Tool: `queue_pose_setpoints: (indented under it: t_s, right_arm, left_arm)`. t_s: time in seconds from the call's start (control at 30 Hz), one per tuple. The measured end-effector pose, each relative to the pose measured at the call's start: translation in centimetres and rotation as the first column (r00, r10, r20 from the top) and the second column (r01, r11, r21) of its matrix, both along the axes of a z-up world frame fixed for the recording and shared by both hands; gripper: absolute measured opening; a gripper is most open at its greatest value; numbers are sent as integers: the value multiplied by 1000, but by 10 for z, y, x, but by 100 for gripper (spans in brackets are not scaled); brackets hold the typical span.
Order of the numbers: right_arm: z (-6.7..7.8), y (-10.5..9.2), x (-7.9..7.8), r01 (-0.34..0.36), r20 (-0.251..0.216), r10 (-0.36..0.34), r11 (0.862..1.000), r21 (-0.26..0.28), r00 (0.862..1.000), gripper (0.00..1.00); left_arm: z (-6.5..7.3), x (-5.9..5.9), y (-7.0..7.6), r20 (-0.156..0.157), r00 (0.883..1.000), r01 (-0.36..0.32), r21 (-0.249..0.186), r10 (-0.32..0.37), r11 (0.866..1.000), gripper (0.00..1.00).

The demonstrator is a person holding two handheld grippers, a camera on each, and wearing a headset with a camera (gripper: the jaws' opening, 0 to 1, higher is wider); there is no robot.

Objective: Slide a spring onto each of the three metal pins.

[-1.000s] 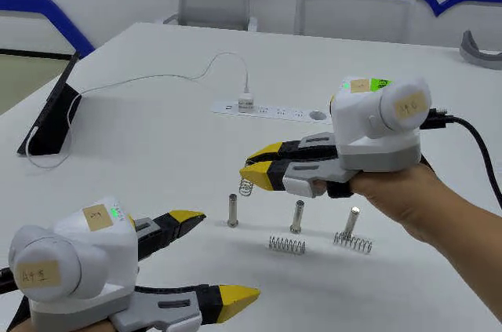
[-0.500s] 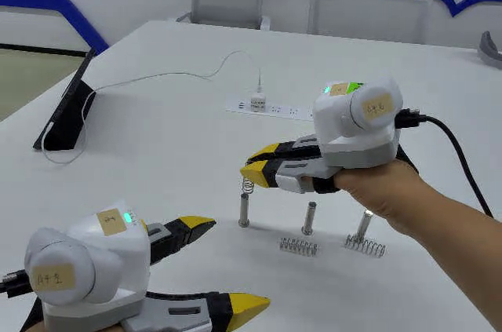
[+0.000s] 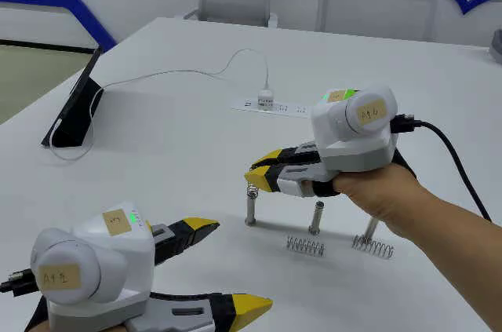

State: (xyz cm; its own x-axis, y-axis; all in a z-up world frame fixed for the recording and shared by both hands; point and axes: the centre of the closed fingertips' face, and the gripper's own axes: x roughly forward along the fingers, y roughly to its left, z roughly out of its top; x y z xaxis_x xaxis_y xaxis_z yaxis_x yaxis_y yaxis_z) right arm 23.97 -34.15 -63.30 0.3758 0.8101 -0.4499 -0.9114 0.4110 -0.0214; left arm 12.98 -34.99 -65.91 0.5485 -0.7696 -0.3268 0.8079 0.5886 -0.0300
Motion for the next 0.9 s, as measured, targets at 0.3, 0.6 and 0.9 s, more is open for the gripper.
queue_pose_setpoints:
  t_s: [0.3, 0.6, 0.9]
  right_arm:
    - [-14, 1, 2, 1, -12, -1, 1000, -31, 1000, 12]
    - [-29, 2, 1, 0, -21, -2, 999, -52, 1000, 12]
    - [-46, 1, 1, 7, -36, -9, 997, -76, 999, 12]
  left_arm:
    - [-1, 1, 1, -6, 1000, -5, -1, 5, 1000, 71]
    - [-3, 0, 2, -12, 1000, -7, -2, 7, 1000, 71]
    - [-4, 1, 4, -17, 1000, -10, 1, 10, 1000, 70]
